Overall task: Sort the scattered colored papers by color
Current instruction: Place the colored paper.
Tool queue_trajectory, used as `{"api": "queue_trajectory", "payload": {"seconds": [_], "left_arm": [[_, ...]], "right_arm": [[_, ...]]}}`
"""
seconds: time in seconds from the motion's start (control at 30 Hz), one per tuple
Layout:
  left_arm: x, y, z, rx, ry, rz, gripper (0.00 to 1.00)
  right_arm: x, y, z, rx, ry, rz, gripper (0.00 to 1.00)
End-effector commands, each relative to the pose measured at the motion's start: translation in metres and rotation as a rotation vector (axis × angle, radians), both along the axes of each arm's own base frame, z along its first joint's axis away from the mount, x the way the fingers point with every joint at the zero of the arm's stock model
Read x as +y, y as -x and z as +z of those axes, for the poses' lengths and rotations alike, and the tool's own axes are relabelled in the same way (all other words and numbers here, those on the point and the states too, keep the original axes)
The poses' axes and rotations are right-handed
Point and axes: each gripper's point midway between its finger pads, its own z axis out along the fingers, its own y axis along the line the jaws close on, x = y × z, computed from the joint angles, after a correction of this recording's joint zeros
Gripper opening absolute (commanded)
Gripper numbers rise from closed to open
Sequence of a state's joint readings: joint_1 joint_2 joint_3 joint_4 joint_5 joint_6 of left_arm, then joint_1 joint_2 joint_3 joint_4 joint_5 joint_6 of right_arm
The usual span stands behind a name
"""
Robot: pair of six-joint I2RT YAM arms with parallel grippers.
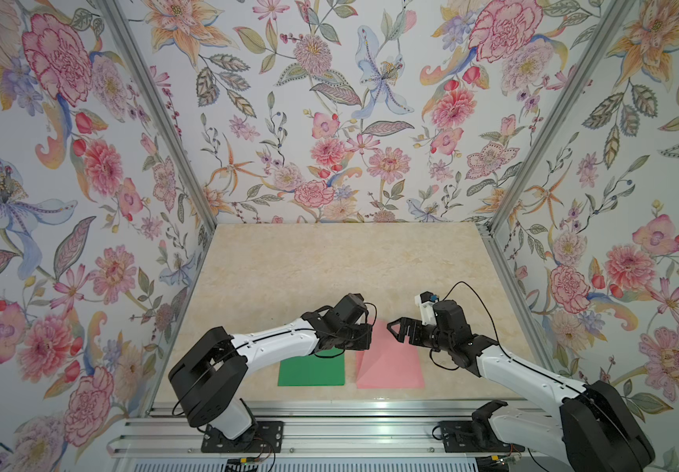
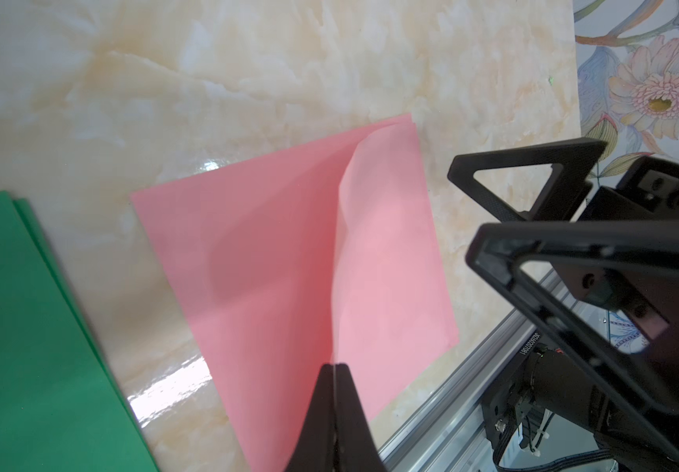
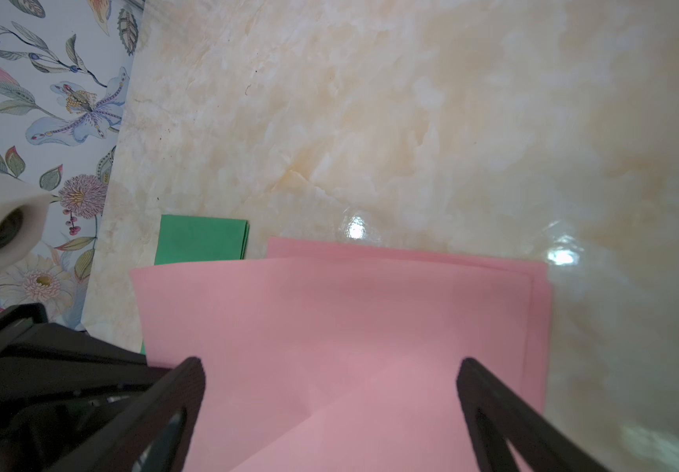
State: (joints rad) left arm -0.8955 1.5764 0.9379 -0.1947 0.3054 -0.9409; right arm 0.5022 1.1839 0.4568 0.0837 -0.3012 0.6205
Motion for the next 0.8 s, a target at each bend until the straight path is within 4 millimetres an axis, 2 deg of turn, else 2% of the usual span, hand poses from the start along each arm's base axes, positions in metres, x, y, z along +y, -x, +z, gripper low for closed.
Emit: {"api": "queue_trajectory", "payload": {"seconds": [0.0,0.17,0.4,0.77], "left_arm": [[0.006,-0.005,0.004,-0.015,-0.009,0.03,0.0],[0.006,-0.005,0.005,-0.013,-0.007,0.033,0.0],[0.008,-0.002,0.007,-0.009,-0.001,0.068,0.0],[0.004,0.0,0.006,-0.005,-0.003,0.075,0.0]], "right_arm": [[0.003,-0.005,-0.004,-0.008,0.012,-0.019,1.0],[0.001,-0.006,-0.015,0.003,0.04,-0.027,1.0],[-0.003,-0.009,-0.007,-0.018,0.065,-0.034,1.0],[0.002,-0.012,-0.018,0.001,0.055,-0.028,1.0]]}}
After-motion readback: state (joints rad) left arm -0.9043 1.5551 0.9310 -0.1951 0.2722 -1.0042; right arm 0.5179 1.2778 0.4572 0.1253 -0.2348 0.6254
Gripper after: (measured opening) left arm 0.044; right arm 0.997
